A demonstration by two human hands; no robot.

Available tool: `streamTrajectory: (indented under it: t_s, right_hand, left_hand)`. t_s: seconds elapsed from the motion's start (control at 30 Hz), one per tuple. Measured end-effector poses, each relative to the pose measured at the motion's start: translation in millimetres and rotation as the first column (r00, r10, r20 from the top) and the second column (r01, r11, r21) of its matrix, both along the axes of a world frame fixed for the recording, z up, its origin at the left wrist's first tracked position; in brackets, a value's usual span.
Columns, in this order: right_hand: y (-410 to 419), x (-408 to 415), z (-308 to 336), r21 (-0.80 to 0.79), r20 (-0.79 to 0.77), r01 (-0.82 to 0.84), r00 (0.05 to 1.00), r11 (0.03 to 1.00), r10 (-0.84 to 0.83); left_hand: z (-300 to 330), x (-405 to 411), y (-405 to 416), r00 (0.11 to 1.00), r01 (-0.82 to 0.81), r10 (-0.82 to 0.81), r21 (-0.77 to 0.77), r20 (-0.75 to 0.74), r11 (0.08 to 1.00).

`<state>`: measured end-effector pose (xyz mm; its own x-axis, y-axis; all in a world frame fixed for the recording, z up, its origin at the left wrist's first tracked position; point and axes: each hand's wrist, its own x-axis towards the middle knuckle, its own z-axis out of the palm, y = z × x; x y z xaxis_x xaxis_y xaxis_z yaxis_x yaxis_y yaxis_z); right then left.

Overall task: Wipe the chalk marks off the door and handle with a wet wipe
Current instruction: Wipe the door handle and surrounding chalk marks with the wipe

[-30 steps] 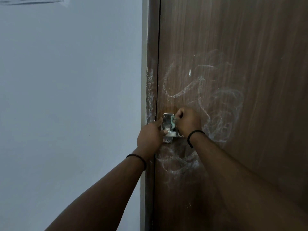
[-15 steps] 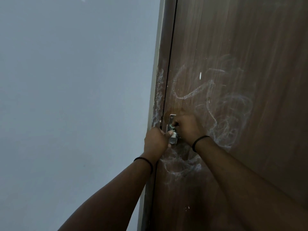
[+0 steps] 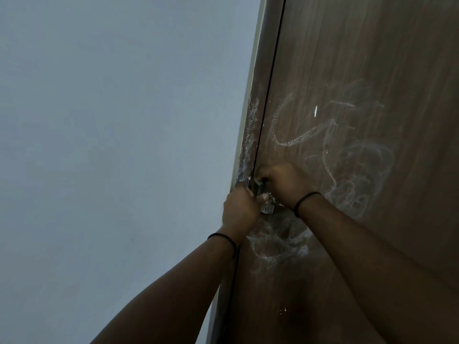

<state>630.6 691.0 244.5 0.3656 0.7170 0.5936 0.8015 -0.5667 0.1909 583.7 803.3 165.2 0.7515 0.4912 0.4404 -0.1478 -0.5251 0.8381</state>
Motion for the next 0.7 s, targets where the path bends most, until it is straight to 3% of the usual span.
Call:
streamTrajectory:
  t_s: [0.07, 0.17, 0.27, 0.3, 0.4, 0.47, 0.6, 0.63, 0.7]
  right_hand:
    - [-4, 0, -1, -0.040, -0.004, -0.021, 1.000, 0.999, 0.021]
    - [-16, 8, -2, 0.278, -0.021, 0.009, 1.000, 0.960, -0.004]
    - [-14, 3, -11, 0.029, -0.028, 0.079, 0.997, 0.996, -0.078]
    - [-14, 1, -13, 0.052, -0.037, 0.069, 0.997, 0.996, -0.067]
    - [-23, 4, -9, 0.474, -0.061, 0.085, 0.996, 0.876, -0.063]
    - [-27, 5, -10, 0.579, -0.178, 0.159, 0.982, 0.799, -0.067]
    - [-32, 3, -19, 0.454, -0.484, 0.268, 0.875, 0.850, -0.017]
    - [-34, 4, -22, 0.447, -0.502, 0.286, 0.864, 0.847, -0.027]
    - [-33, 4, -24, 0.583, -0.451, 0.267, 0.892, 0.767, 0.033]
  left_hand:
    - [-2, -1, 0, 1.000, -0.018, 0.018, -0.005, 0.017, 1.000]
    - [-1, 0, -1, 0.999, -0.026, 0.027, -0.007, 0.023, 1.000]
    - [1, 1, -2, 1.000, -0.021, 0.021, 0.010, 0.009, 1.000]
    - [2, 1, -1, 1.000, -0.022, 0.022, 0.017, 0.005, 1.000]
    - [4, 1, 0, 1.000, -0.022, 0.022, 0.026, 0.003, 0.999]
    - [4, 1, 1, 1.000, -0.026, 0.026, 0.024, 0.007, 0.999]
    - [3, 1, 0, 0.999, -0.026, 0.025, 0.039, 0.021, 0.999]
    - [4, 1, -1, 0.999, -0.028, 0.027, 0.045, 0.026, 0.999]
    - [4, -1, -3, 0.999, -0.032, 0.030, 0.076, 0.034, 0.997]
